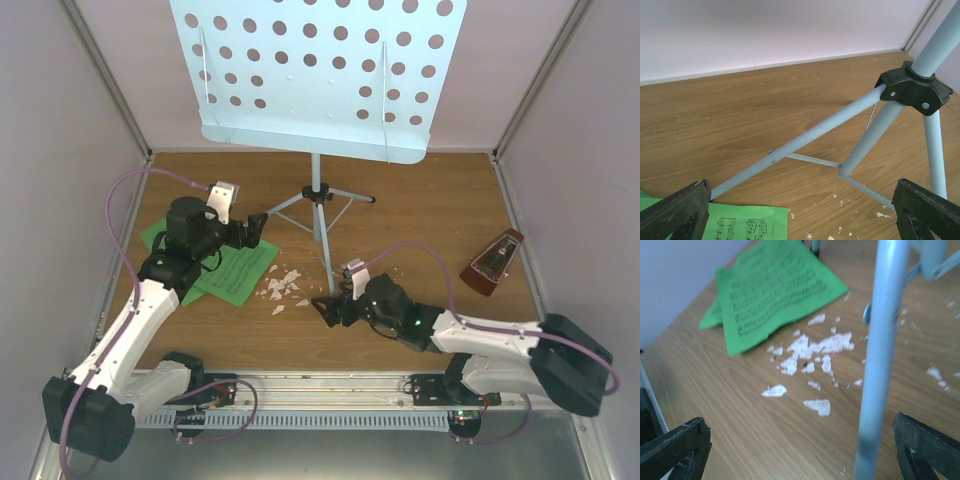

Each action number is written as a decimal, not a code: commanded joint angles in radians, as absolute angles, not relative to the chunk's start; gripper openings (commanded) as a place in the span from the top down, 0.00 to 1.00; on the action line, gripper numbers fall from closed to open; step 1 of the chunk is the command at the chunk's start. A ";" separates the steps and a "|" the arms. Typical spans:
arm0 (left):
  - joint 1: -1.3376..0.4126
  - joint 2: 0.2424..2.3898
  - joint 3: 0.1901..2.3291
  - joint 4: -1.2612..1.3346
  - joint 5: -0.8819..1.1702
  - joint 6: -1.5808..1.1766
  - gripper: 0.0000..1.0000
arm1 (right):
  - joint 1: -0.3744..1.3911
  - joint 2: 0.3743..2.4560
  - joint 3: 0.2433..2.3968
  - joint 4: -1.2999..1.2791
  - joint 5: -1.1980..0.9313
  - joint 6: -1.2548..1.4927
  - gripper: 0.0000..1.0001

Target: Pack up the instrument practice props

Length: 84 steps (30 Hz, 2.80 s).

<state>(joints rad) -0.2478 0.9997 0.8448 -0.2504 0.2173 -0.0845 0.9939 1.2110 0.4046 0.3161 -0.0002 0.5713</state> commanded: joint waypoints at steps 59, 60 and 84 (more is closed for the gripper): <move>-0.353 0.994 0.841 -0.228 0.142 -0.071 0.01 | 0.407 1.613 0.894 0.706 -0.768 1.074 0.42; -0.354 0.993 0.841 -0.229 0.140 -0.071 0.01 | 0.408 1.620 0.898 0.715 -0.774 1.076 0.43; -0.356 0.995 0.847 -0.234 0.140 -0.075 0.01 | 0.410 1.673 0.937 0.700 -0.752 0.987 0.63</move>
